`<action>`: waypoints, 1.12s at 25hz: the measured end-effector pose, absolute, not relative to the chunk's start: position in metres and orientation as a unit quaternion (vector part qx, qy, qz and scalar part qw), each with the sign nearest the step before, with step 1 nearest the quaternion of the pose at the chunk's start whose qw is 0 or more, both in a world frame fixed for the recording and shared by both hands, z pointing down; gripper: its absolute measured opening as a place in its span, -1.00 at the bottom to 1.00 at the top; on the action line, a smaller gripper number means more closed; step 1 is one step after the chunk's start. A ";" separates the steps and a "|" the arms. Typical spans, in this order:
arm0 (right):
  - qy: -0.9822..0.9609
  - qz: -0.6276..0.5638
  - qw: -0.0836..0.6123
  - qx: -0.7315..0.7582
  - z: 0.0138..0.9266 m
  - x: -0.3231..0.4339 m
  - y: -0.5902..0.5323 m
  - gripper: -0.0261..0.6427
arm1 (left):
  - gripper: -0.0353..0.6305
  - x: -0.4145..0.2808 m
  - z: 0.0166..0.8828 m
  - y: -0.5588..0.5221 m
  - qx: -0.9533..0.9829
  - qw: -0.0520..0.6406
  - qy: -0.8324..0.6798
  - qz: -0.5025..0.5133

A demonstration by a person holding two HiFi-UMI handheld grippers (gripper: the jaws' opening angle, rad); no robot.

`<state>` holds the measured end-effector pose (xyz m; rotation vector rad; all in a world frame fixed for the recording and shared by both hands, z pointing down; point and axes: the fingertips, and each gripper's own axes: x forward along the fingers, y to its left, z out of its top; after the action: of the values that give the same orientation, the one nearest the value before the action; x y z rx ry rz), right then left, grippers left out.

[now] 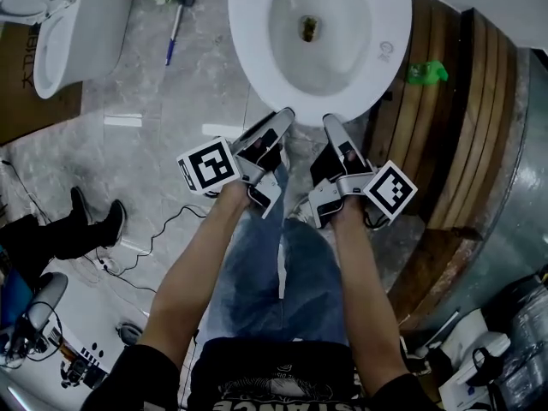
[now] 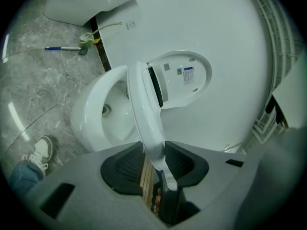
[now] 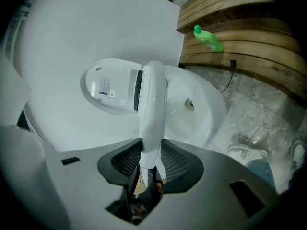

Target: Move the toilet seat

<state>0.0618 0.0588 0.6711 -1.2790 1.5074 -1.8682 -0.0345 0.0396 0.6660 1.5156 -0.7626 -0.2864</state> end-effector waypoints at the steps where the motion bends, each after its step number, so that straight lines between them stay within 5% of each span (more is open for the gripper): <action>1: 0.540 -0.672 0.214 -0.460 0.664 0.062 0.058 -0.52 | -0.44 -0.034 0.659 0.039 0.666 0.653 -0.336 -0.130; 28: 0.463 -0.699 0.249 -0.485 0.518 0.062 0.016 -0.56 | -0.46 -0.034 0.515 -0.007 0.621 0.699 -0.315 -0.160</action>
<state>0.0616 0.0161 0.5176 -1.3211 1.2603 -1.9038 -0.0342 -0.0074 0.5150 1.3846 -0.7024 -0.3558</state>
